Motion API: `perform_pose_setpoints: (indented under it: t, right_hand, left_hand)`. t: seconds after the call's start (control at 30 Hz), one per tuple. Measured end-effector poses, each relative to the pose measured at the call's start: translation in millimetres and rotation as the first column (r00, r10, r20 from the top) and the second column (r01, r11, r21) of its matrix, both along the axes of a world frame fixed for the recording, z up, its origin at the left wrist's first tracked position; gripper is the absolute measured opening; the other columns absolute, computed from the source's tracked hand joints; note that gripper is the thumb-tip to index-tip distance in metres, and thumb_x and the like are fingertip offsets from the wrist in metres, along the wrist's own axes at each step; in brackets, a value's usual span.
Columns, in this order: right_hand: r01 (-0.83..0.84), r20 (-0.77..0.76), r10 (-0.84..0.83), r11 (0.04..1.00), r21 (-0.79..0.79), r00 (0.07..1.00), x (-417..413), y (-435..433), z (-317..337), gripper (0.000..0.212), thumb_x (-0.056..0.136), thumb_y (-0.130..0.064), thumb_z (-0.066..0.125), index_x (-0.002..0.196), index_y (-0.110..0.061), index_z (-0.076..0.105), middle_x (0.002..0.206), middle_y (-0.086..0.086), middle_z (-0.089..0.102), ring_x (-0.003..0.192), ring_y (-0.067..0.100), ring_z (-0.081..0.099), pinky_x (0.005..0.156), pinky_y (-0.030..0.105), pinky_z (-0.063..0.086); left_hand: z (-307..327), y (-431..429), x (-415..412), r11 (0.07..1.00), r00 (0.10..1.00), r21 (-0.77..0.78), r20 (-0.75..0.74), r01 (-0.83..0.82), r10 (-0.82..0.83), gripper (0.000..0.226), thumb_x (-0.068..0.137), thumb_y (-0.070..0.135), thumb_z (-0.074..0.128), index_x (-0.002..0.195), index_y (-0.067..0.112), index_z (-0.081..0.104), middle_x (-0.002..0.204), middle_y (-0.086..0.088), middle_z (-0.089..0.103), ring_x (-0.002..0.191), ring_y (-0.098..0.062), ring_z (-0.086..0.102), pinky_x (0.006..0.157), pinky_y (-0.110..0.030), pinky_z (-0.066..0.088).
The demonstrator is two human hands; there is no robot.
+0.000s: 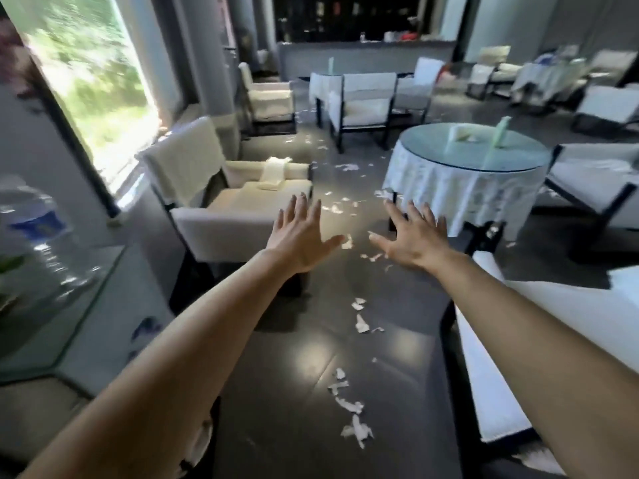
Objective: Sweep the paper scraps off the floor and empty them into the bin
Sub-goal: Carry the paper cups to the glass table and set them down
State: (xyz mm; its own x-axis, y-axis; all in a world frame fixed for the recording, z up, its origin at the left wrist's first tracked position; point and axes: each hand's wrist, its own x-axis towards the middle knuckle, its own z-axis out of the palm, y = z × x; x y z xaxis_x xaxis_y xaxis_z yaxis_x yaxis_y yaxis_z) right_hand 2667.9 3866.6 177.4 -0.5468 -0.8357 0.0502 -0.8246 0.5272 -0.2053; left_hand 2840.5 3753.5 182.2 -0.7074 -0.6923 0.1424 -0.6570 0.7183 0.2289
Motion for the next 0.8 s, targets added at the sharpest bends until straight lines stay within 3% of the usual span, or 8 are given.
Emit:
perform_pose_setpoints:
  t: [0.23,0.37,0.6,0.8]
  right_hand:
    - [0.252,0.029,-0.252,0.968,0.023,0.967,-154,-38,-12,0.080,0.090,-0.065,0.041,0.152,-0.036,0.000,0.162,0.010,-0.001,0.148,0.031,-0.004,0.117,0.054,0.002]
    - [0.372,0.043,-0.371,0.928,0.004,0.927,-254,-103,-17,0.081,0.089,-0.068,0.039,0.152,-0.037,-0.003,0.162,0.010,0.001,0.148,0.029,-0.002,0.116,0.054,0.004]
    - [0.520,0.121,-0.511,0.852,-0.055,0.851,-421,-207,12,0.079,0.090,-0.068,0.035,0.152,-0.040,-0.006,0.162,0.006,-0.001,0.148,0.028,-0.004,0.116,0.055,-0.001]
    - [0.619,0.149,-0.607,0.783,-0.057,0.781,-575,-254,14,0.080,0.090,-0.069,0.033,0.152,-0.037,-0.006,0.162,0.006,0.002,0.148,0.027,-0.003,0.117,0.055,0.000]
  left_hand:
    - [-17,-98,-177,0.991,0.992,0.057,0.030,0.119,-0.121,0.085,0.094,0.061,0.041,0.155,0.016,0.003,0.162,-0.013,-0.006,0.148,-0.025,-0.010,0.118,-0.041,-0.001]
    - [-20,-181,-288,0.978,0.978,0.009,0.001,0.210,-0.210,0.086,0.092,0.064,0.039,0.155,0.018,0.001,0.162,-0.011,-0.006,0.148,-0.023,-0.010,0.119,-0.041,-0.001]
    - [8,-333,-485,0.938,0.940,-0.065,0.005,0.341,-0.341,0.087,0.092,0.065,0.038,0.155,0.017,0.003,0.162,-0.012,-0.002,0.148,-0.027,-0.006,0.119,-0.045,0.001]
    - [2,-391,-671,0.896,0.897,-0.051,-0.005,0.441,-0.441,0.081,0.095,0.063,0.029,0.155,0.016,0.001,0.162,-0.009,0.002,0.149,-0.026,-0.006,0.118,-0.046,-0.003]
